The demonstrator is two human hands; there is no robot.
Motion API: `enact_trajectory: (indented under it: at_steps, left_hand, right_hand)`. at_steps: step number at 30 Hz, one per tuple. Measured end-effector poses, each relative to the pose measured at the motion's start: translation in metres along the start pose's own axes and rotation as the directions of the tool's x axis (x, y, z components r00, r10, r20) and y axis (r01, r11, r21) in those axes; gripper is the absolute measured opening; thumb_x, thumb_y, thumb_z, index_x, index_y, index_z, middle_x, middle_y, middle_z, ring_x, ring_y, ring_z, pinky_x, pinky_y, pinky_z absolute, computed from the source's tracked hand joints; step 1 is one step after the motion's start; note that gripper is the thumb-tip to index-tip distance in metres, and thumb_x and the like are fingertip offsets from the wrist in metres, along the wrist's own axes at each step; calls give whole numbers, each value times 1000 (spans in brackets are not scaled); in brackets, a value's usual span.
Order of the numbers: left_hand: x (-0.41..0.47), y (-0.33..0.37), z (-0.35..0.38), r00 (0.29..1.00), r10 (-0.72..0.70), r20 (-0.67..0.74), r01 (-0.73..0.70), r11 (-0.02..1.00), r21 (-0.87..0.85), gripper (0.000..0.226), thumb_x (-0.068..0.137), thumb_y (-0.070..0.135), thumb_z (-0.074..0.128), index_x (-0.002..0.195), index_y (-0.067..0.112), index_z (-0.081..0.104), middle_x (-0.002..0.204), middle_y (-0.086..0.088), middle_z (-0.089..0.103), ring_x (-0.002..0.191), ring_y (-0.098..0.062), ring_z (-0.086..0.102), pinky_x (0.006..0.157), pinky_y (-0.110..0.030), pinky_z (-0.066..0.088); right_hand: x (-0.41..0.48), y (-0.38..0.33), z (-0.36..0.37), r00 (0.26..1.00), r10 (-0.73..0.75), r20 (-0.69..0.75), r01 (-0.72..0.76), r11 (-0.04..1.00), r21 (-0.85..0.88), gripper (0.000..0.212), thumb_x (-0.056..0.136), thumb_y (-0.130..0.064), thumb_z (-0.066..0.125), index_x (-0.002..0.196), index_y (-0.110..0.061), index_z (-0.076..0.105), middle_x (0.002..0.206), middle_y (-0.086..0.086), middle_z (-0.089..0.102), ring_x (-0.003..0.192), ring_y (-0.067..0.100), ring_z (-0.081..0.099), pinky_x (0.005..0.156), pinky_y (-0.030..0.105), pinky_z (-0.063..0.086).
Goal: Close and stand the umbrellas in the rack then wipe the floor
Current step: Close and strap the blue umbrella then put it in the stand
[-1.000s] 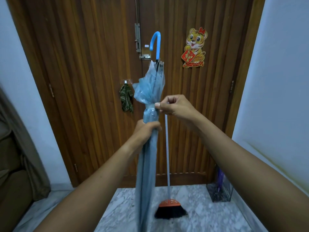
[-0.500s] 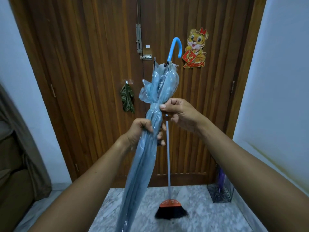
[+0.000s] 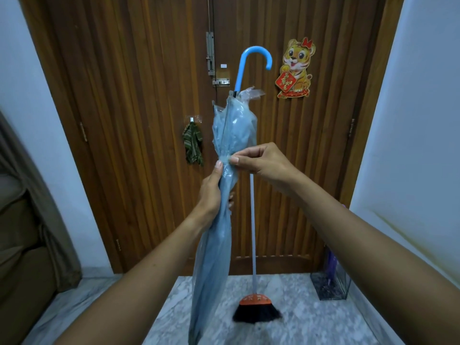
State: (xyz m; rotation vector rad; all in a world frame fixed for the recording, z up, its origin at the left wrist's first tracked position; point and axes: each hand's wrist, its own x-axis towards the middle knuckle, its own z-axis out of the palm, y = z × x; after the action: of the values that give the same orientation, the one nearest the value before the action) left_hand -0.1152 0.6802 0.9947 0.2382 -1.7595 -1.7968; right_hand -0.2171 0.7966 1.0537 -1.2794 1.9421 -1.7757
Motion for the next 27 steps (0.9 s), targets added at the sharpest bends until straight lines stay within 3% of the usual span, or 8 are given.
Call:
enact_trajectory:
  at_steps: [4, 8, 10, 12, 17, 27]
  left_hand:
    - [-1, 6, 3, 998, 2, 64, 2, 997, -73, 46, 103, 56, 33, 108, 27, 67, 59, 2, 48, 48, -10, 46, 43, -25, 41]
    - [2, 8, 3, 997, -7, 83, 16, 994, -110, 46, 100, 62, 35, 114, 31, 65, 66, 0, 47, 50, -10, 46, 44, -25, 41]
    - [3, 8, 1, 995, -16, 103, 28, 993, -115, 48, 99, 63, 34, 118, 30, 64, 64, 2, 49, 50, -10, 46, 44, -25, 41]
    - [2, 10, 1, 992, -18, 126, 32, 993, -110, 49, 100, 62, 31, 117, 29, 64, 61, 6, 54, 51, -9, 47, 45, -24, 41]
    - [3, 13, 1, 991, -18, 134, 32, 994, -104, 52, 101, 61, 29, 118, 26, 63, 62, 6, 57, 52, -10, 48, 43, -24, 41]
    - [7, 11, -4, 993, 11, 115, -4, 998, -65, 45, 102, 60, 28, 107, 33, 64, 67, 0, 55, 52, -12, 49, 45, -26, 42]
  right_hand:
    - [-4, 0, 3, 998, 48, -46, -41, 989, 144, 28, 85, -9, 78, 107, 6, 74, 99, 13, 78, 87, 16, 77, 76, 21, 57]
    - [-3, -1, 6, 990, 144, -7, -138, 959, 246, 22, 86, -11, 76, 105, -1, 76, 97, 10, 78, 85, 16, 75, 87, 39, 44]
    - [-2, -2, 4, 985, 171, 15, -168, 948, 269, 18, 86, -11, 76, 103, -4, 77, 97, 9, 79, 85, 15, 75, 91, 42, 45]
    - [-2, -3, 3, 982, 190, 19, -188, 940, 284, 16, 84, -10, 77, 99, -4, 77, 94, 7, 79, 82, 14, 75, 95, 44, 48]
    - [-1, -3, 6, 974, 224, 24, -219, 916, 335, 15, 84, -8, 78, 96, 1, 75, 81, 5, 77, 60, 5, 68, 79, 33, 44]
    - [4, -7, 12, 973, 232, 2, -225, 940, 256, 10, 81, -15, 81, 85, -8, 76, 84, 3, 77, 74, 11, 72, 87, 41, 46]
